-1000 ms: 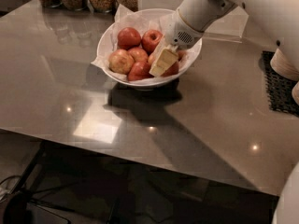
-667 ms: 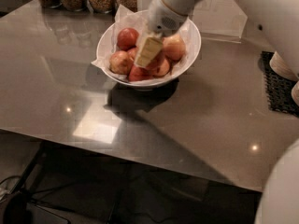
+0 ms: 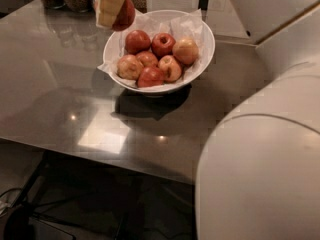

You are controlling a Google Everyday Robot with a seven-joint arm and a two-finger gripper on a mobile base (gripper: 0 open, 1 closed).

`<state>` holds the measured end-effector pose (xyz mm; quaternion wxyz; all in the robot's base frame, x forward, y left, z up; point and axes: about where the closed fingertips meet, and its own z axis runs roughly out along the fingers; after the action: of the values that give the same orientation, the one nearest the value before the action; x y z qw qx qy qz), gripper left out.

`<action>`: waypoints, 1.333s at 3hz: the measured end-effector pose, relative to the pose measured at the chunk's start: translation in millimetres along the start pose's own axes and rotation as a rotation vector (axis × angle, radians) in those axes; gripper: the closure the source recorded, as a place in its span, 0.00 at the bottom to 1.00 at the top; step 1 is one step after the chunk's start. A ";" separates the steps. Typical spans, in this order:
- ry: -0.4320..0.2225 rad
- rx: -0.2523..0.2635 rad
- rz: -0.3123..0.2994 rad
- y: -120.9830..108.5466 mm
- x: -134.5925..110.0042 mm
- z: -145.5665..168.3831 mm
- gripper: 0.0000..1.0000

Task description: Pick apple from white bowl

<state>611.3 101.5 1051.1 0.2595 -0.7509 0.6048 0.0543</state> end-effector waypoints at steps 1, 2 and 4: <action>-0.037 0.061 0.000 -29.9 -18.4 -19.9 1.00; -0.115 0.100 0.067 -56.0 -2.9 -25.2 1.00; -0.157 0.150 0.064 -72.4 -12.6 -25.4 1.00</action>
Offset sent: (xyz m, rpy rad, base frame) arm 0.1026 -0.0614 0.0707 0.2185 0.0365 -0.1369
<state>669.9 110.8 1101.4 0.3596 -0.7033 0.6085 0.0756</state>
